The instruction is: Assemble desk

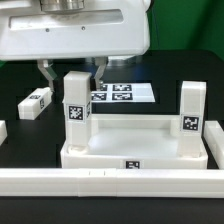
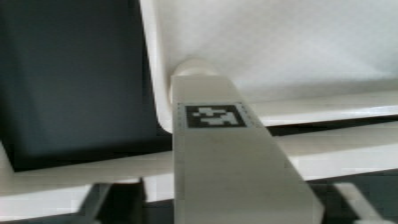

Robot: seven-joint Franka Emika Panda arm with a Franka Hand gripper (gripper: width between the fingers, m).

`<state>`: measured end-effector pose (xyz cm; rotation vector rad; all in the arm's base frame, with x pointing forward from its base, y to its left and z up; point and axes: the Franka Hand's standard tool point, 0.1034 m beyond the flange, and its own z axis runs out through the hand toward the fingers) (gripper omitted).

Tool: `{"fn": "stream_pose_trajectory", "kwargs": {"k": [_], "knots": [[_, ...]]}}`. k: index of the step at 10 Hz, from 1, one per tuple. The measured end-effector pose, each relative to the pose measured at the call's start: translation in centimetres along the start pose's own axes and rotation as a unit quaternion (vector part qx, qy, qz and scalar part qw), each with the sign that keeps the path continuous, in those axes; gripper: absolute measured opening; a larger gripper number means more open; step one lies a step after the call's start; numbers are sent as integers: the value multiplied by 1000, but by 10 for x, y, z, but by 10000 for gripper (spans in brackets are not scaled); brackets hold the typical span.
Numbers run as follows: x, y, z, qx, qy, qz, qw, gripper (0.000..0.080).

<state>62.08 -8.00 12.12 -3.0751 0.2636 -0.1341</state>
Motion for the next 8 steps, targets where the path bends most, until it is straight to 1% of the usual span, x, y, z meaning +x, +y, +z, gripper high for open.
{"fn": "stream_pose_trajectory", "kwargs": {"k": [1, 5, 6, 8], "knots": [[0, 0, 0, 0, 0, 0, 1000, 288], [0, 0, 0, 0, 0, 8, 1000, 288], [0, 0, 0, 0, 0, 22, 1000, 288], [0, 0, 0, 1, 0, 94, 996, 289]]}}
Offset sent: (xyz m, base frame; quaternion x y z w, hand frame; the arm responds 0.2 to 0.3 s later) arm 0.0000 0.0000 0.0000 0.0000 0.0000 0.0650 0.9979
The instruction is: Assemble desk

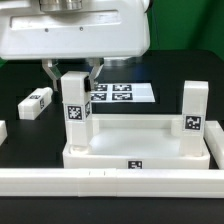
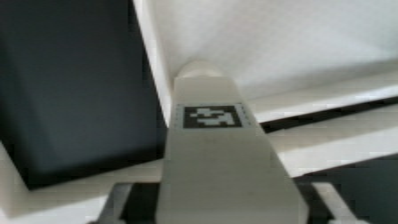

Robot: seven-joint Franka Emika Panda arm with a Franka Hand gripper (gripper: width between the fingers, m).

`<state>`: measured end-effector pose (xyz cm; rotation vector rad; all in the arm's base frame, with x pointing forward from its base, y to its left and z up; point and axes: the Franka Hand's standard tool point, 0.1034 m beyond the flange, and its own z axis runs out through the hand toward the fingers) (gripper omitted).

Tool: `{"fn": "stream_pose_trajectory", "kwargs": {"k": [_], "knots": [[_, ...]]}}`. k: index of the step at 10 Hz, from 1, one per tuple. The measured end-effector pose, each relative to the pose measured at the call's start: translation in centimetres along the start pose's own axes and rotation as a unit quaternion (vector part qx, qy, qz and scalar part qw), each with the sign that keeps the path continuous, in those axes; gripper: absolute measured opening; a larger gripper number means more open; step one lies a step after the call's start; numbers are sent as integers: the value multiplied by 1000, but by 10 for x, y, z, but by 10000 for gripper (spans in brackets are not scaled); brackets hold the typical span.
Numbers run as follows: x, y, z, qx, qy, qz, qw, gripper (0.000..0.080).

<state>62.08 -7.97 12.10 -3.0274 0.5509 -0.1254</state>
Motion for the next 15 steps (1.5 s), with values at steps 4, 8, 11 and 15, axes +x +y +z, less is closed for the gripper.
{"fn": "stream_pose_trajectory", "kwargs": {"k": [4, 8, 11, 15], "knots": [[-3, -7, 1, 10, -3, 183, 983, 290], [-5, -15, 2, 13, -7, 352, 936, 290], [-7, -21, 3, 11, -10, 446, 895, 290], [-7, -24, 4, 11, -9, 389, 921, 527]]}}
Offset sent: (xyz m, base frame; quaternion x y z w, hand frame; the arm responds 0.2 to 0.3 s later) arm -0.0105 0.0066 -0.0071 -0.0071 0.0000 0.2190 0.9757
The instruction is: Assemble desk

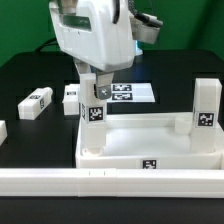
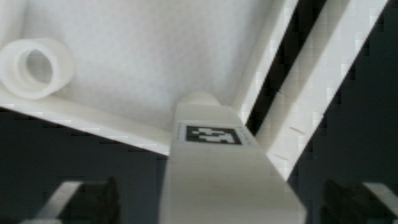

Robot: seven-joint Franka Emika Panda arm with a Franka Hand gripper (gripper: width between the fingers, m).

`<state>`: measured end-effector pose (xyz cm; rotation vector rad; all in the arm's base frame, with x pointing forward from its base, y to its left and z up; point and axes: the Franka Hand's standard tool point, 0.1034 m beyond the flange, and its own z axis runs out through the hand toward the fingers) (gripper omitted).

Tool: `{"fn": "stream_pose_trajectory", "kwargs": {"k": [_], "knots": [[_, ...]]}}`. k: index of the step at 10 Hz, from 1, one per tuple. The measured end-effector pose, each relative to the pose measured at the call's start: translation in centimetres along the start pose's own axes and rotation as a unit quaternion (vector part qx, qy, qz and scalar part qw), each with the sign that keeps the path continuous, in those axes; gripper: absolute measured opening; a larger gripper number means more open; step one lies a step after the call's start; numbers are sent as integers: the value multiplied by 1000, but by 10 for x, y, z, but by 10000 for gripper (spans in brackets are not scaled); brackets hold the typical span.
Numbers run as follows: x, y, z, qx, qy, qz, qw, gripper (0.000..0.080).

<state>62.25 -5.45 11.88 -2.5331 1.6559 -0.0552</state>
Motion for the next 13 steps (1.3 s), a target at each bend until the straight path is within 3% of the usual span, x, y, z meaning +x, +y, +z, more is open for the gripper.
{"fn": "stream_pose_trajectory", "kwargs": {"k": [1, 2, 8, 10, 13], "knots": [[-1, -1, 0, 0, 0, -58, 998, 624], [-2, -1, 0, 0, 0, -116, 993, 642], [-5, -3, 1, -2, 1, -362, 932, 649], [1, -5, 5, -19, 29, -469, 882, 649], [6, -7, 4, -33, 43, -575, 816, 649]]}}
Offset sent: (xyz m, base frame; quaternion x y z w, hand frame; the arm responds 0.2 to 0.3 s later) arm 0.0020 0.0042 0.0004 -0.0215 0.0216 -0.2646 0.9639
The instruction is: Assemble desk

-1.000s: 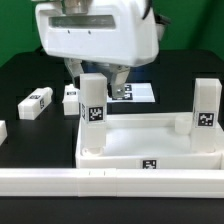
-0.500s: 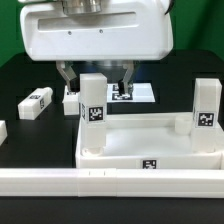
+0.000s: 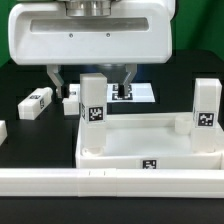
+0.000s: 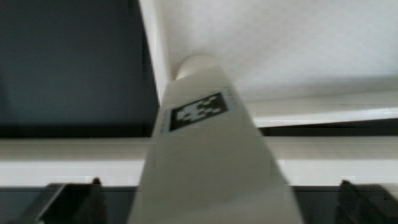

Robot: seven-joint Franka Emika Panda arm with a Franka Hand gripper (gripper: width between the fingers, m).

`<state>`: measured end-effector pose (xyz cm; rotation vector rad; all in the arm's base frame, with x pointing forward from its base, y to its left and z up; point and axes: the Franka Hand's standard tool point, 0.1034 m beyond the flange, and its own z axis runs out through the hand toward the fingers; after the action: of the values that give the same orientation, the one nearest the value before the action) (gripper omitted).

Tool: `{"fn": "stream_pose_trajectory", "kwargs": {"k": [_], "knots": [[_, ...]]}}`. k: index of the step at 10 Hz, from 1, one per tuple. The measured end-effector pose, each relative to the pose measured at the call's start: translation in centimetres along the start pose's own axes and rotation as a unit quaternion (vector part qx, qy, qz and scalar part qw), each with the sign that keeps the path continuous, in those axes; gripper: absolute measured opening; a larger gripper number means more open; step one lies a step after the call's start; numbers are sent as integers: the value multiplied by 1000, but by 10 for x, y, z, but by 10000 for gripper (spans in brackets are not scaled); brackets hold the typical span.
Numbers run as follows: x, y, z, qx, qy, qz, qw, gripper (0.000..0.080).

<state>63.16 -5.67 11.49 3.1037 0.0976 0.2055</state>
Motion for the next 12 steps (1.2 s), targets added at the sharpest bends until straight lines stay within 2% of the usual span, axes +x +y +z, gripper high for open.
{"fn": "stream_pose_trajectory", "kwargs": {"k": [2, 3, 5, 6, 8, 12], "knots": [[-1, 0, 1, -2, 2, -60, 998, 649], [-1, 0, 1, -1, 2, -52, 999, 649], [-1, 0, 2, -1, 1, -52, 999, 389], [-1, 0, 2, -1, 1, -46, 999, 287], [-1, 0, 2, -1, 1, -40, 999, 289], [-2, 2, 2, 0, 1, 125, 992, 289]]}}
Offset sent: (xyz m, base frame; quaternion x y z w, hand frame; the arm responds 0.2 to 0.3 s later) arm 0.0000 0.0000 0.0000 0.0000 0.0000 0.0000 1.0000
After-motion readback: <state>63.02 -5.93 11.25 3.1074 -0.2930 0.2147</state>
